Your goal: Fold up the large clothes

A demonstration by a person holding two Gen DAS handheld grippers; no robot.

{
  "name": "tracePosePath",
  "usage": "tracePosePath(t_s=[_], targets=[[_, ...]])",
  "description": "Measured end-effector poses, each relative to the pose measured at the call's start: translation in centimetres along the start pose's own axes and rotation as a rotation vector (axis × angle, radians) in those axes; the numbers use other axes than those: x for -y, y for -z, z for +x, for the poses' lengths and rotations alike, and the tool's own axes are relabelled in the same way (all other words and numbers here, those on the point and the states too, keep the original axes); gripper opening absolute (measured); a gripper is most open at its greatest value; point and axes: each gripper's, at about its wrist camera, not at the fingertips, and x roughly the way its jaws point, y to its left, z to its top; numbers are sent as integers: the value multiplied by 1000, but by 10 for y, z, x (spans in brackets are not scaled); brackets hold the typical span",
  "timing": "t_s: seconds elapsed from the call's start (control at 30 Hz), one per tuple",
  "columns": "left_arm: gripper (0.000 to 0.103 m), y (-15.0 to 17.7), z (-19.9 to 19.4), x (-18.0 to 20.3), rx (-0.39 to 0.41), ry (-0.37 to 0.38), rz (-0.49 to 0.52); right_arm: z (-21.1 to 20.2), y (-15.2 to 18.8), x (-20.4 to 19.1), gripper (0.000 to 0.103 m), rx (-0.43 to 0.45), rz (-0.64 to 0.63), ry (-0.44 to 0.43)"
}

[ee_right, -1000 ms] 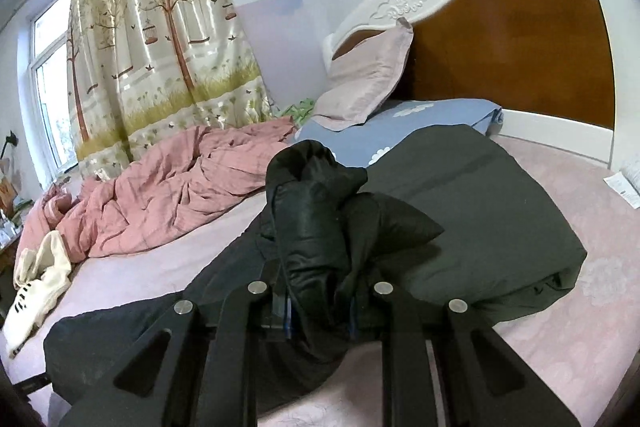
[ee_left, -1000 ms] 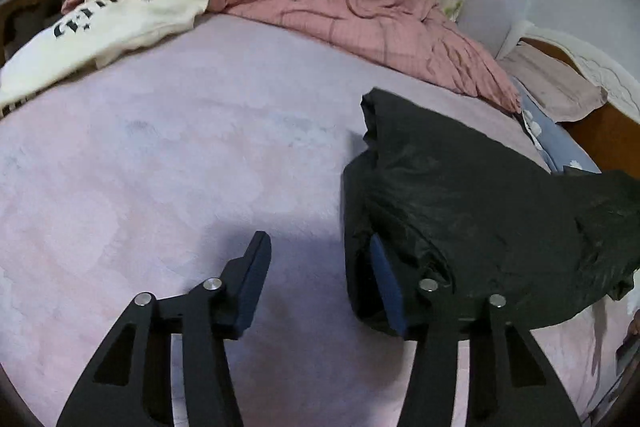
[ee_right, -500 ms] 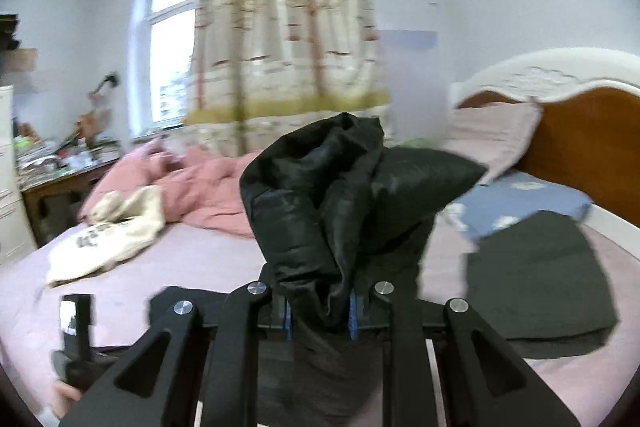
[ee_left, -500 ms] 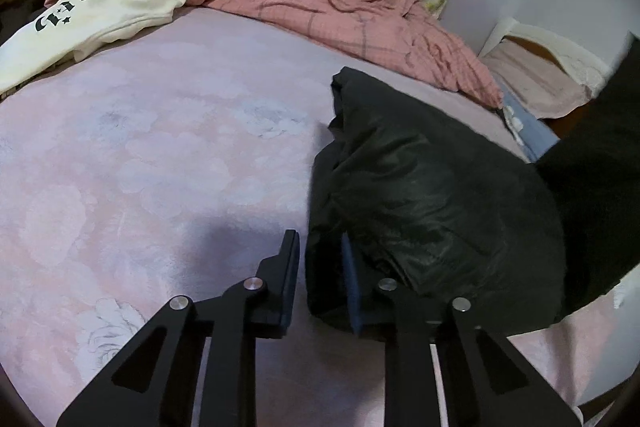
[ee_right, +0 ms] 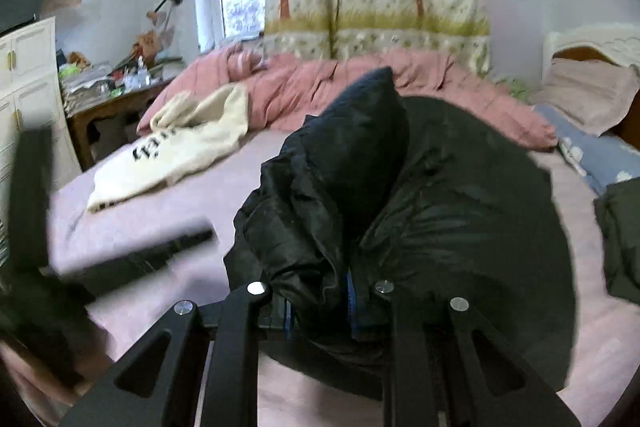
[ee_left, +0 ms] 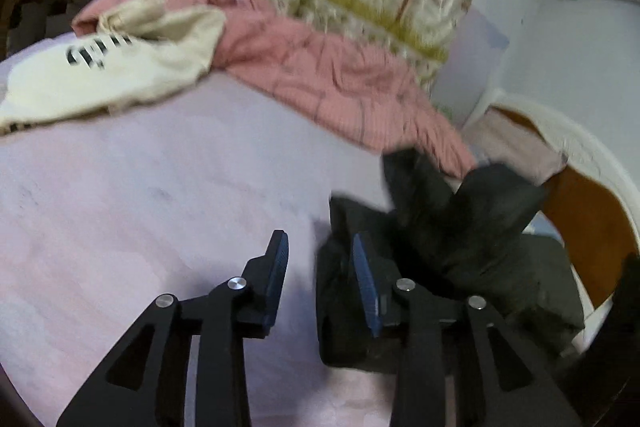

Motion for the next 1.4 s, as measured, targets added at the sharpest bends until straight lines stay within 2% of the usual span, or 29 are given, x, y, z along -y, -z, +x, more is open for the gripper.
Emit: tracePosePath(t_s=[0.13, 0.23, 0.27, 0.3, 0.37, 0.47, 0.57, 0.63, 0.7, 0.83, 0.9, 1.07, 1.13, 1.2, 1.23, 1.27, 1.3, 1.4], targets=[[33, -6, -13, -4, 58, -37, 13, 18, 11, -13, 21, -12, -49, 21], [33, -6, -7, -7, 41, -23, -12, 24, 17, -21, 26, -18, -87, 31], [33, -6, -5, -8, 34, -20, -14, 23, 19, -23, 35, -17, -92, 19], [33, -5, -3, -8, 32, -23, -13, 21, 21, -24, 50, -17, -89, -9], [33, -4, -3, -6, 30, -33, 2, 13, 23, -27, 63, -8, -97, -32], [34, -3, -3, -2, 27, -26, 26, 0, 27, -32, 63, 17, -144, -13], [40, -4, -9, 2, 62, -5, 44, -21, 28, -19, 63, 32, -110, -11], [46, -4, -15, 5, 95, 20, 59, -37, 25, -11, 63, 56, -106, 7], [64, -2, -19, 15, 121, 48, 100, -54, 17, 4, 65, 80, -106, 38], [68, 8, -24, 41, 151, 107, 202, -79, -3, 45, 66, 115, -59, 103], [72, 12, -20, 52, 148, 127, 218, -82, -12, 70, 71, 124, -35, 159], [72, 19, -6, 65, 109, 111, 245, -66, -12, 112, 71, 73, 28, 217], [72, 24, -4, 67, 108, 106, 258, -52, -4, 123, 71, 31, 76, 182], [72, 25, -3, 68, 111, 99, 263, -38, 7, 128, 72, -10, 125, 94], [72, 25, -2, 68, 111, 99, 257, -32, 13, 129, 75, -28, 150, 41], [72, 23, -1, 69, 105, 100, 245, -25, 15, 128, 83, -36, 160, 9], [72, 20, 1, 70, 85, 100, 233, -22, 20, 124, 88, -38, 148, -9], [73, 9, -3, 79, 77, 135, 234, -20, 25, 104, 88, -43, 9, -5]])
